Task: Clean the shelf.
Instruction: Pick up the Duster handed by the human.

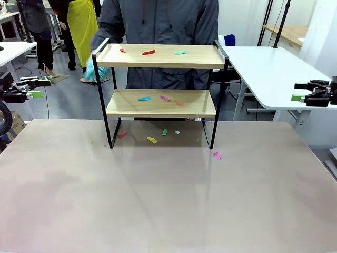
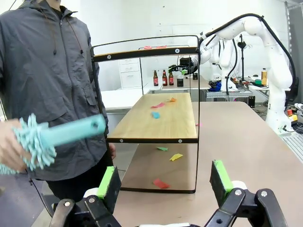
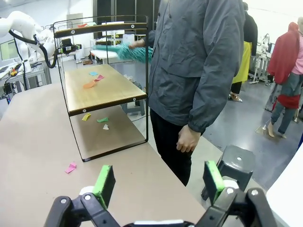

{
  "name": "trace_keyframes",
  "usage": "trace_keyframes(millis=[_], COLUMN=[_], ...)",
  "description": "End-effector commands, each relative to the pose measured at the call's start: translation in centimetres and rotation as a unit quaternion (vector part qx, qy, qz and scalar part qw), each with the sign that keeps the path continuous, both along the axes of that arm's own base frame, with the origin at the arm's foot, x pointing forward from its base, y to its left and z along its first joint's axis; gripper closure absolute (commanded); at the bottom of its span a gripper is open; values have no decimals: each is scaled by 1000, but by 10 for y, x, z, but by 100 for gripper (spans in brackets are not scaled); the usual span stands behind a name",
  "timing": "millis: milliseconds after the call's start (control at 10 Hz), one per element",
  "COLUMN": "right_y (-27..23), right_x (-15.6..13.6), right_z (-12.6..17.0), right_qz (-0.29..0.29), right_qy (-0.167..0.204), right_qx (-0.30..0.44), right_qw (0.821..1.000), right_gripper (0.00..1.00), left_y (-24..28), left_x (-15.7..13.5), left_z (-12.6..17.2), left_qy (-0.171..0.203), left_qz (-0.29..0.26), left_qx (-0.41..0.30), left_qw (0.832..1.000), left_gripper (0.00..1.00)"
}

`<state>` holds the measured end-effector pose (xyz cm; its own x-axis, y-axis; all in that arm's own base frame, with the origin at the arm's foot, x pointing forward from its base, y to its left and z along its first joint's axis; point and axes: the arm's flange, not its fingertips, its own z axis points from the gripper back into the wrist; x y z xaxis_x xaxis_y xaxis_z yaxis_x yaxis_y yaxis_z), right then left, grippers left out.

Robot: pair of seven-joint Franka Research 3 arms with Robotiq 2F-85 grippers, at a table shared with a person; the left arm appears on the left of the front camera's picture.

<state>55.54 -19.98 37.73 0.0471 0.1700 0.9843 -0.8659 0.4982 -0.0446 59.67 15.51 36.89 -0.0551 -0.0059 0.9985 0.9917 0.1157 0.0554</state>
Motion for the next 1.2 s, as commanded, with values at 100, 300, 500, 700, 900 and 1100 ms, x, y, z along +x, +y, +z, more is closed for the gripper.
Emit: trace_keyframes(millis=[100, 300, 500, 700, 900, 1100], right_y=[2, 2, 2, 2, 2, 2], right_x=[0, 0, 0, 0, 0, 0], right_z=[1, 1, 1, 1, 1, 1], right_qz=[1, 1, 1, 1, 1, 1], right_qy=[-1, -1, -1, -1, -1, -1], right_qx=[0, 0, 0, 0, 0, 0], right_qw=[1000, 1000, 1000, 1000, 1000, 1000], right_gripper=[0, 0, 0, 0, 0, 0], left_y=[0, 0, 0, 0, 0, 0], left_x=[-1, -1, -1, -1, -1, -1], left_z=[5, 5, 5, 5, 5, 5], left_qy=[-6, -6, -6, -6, -6, -6], left_qz=[-1, -1, -1, -1, -1, -1], left_qx=[0, 0, 0, 0, 0, 0], left_qw=[1000, 1000, 1000, 1000, 1000, 1000], left_gripper=[0, 0, 0, 0, 0, 0])
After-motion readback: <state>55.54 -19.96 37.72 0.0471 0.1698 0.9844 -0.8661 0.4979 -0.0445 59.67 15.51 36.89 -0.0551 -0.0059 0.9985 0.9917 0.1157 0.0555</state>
